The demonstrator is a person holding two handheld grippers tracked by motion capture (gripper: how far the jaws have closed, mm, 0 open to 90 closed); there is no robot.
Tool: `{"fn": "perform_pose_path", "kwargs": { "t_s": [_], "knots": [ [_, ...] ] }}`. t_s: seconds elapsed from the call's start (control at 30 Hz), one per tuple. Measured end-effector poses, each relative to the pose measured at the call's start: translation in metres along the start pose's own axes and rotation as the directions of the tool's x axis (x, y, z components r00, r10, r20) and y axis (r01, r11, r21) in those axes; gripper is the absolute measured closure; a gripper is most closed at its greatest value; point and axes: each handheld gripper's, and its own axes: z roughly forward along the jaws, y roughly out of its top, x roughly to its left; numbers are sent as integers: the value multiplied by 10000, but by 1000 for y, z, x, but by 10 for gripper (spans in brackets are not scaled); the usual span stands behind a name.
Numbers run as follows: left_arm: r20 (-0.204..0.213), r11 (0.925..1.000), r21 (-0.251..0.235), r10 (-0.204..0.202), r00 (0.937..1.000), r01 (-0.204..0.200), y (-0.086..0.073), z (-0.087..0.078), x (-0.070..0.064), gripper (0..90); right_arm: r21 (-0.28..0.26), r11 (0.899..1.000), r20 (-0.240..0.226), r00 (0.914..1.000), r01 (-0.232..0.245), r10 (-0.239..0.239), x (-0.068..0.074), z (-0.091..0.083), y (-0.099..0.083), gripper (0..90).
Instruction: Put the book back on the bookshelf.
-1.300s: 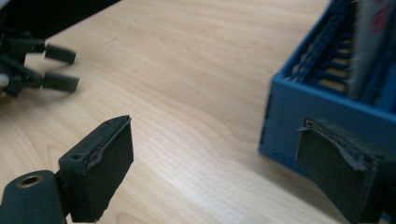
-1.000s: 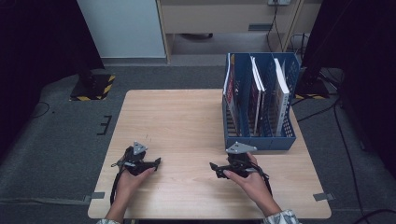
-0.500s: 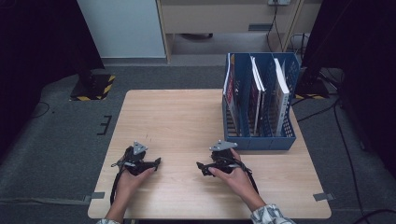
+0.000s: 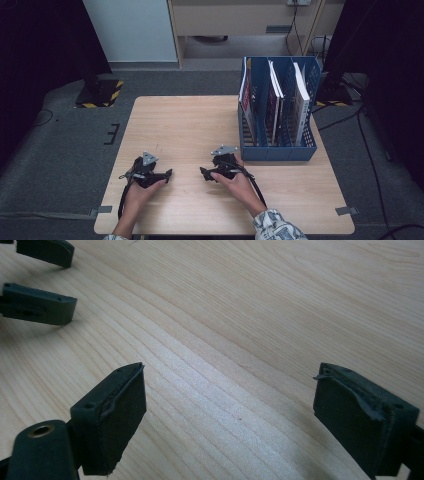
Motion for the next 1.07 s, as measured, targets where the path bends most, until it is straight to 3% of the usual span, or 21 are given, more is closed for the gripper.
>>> {"fn": "perform_pose_path", "kwargs": {
  "t_s": [0.23,0.5,0.7,1.07],
  "knots": [
    [-1,10000,-2,-1,10000,1,0,0,0,141,394,9991,296,9994,152,-163,0,12,-3,116],
    [1,10000,1,2,10000,-2,0,0,0,140,443,9986,488,9984,279,-301,1,14,-4,103],
    [0,10000,2,2,10000,-2,0,0,0,141,662,9948,783,9935,770,-821,5,16,-5,96],
    [2,10000,2,1,10000,-1,0,0,0,140,663,9932,661,9928,958,-1002,6,11,-9,92]
  ]
}}
